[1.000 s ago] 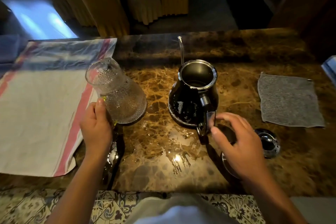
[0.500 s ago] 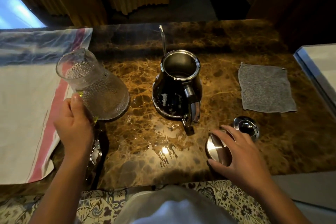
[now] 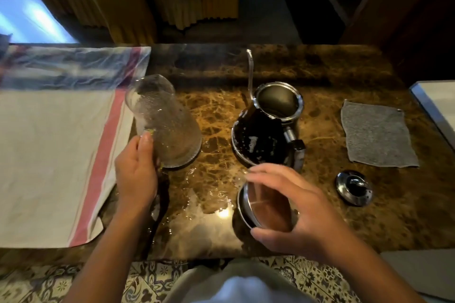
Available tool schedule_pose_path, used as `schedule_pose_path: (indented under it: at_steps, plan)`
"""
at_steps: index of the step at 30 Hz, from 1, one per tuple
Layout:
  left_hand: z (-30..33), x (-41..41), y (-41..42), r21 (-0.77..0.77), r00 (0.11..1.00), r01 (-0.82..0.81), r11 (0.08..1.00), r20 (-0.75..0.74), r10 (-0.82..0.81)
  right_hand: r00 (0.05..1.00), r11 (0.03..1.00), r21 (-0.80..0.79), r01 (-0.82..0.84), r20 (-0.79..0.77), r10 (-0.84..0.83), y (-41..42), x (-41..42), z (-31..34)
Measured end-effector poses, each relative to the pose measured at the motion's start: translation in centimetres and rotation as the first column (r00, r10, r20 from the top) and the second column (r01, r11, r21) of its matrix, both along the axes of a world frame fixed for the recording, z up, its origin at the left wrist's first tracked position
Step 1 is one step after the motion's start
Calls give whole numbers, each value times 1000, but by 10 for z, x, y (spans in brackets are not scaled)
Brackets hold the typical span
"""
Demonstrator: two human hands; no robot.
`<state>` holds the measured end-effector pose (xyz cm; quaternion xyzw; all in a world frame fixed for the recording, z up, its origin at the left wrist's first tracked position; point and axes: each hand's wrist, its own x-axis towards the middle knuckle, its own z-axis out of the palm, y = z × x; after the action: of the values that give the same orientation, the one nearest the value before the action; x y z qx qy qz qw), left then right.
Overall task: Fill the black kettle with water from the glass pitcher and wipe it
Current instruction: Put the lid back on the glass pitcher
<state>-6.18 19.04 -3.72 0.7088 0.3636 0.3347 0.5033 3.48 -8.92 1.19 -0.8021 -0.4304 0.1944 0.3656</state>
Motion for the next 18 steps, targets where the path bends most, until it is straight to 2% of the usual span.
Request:
schedule_pose_path:
  at_steps: [4, 9, 13, 18]
  plan:
    - [1, -6, 4, -4, 996, 91, 996, -15, -91, 996, 981, 186, -62, 73, 50, 58, 1, 22]
    - [2, -8, 2, -23, 990, 143, 989, 13, -142, 985, 942, 334, -25, 168, -34, 132, 17, 44]
    - [-1, -9, 6, 10, 981, 186, 983, 52, -186, 972, 937, 349, -9, 221, -74, 178, 25, 53]
    - [-3, -10, 8, 6, 977, 209, 978, 46, -209, 946, 958, 287, -3, 311, -90, 215, 27, 53]
